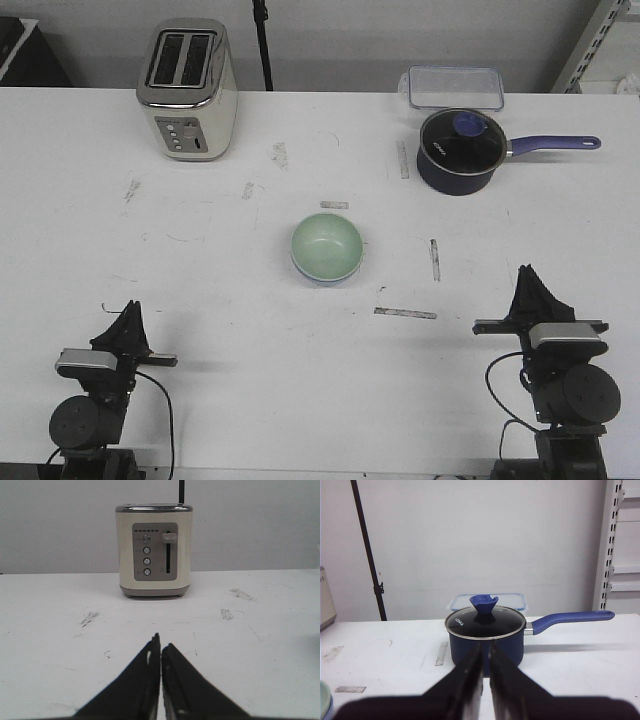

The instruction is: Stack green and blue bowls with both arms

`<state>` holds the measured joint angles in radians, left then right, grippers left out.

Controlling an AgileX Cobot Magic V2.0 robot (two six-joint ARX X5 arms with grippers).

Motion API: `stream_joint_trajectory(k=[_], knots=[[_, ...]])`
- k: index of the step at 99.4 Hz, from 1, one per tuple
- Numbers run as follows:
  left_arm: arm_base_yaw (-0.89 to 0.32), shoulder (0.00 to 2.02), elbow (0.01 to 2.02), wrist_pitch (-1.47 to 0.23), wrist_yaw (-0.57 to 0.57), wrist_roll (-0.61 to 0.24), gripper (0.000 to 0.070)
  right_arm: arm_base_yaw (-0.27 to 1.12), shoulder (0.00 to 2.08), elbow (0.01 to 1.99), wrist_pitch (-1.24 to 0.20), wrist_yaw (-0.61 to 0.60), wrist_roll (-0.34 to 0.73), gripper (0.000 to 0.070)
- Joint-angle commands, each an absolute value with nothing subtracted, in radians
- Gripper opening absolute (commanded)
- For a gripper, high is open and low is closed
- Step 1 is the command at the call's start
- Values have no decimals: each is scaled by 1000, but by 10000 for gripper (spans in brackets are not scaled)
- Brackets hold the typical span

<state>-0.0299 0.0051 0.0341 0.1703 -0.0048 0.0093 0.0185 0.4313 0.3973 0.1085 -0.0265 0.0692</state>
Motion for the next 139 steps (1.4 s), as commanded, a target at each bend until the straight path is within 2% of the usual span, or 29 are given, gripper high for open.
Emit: stream_joint_trajectory(k=[1,17,32,58,93,106,139], knots=[[-28,3,12,181,-8,15,1,19,431,396,120,-26,82,15],[-28,3,12,181,-8,15,1,12,383,396,63,-11,81,15],[-28,3,12,181,-8,15,1,-7,320,368,52,-56,73,15],[-28,3,12,181,-8,15,1,-16,184,176,190,-53,74,14],[-28,3,12,181,-8,14,1,-16,-2,12,162,-41,74,15],[-28,3,12,181,-8,15,1,-14,1,12,119,-18,75,15],[-28,3,12,181,-8,14,1,-10,1,12,119,-20,75,15]])
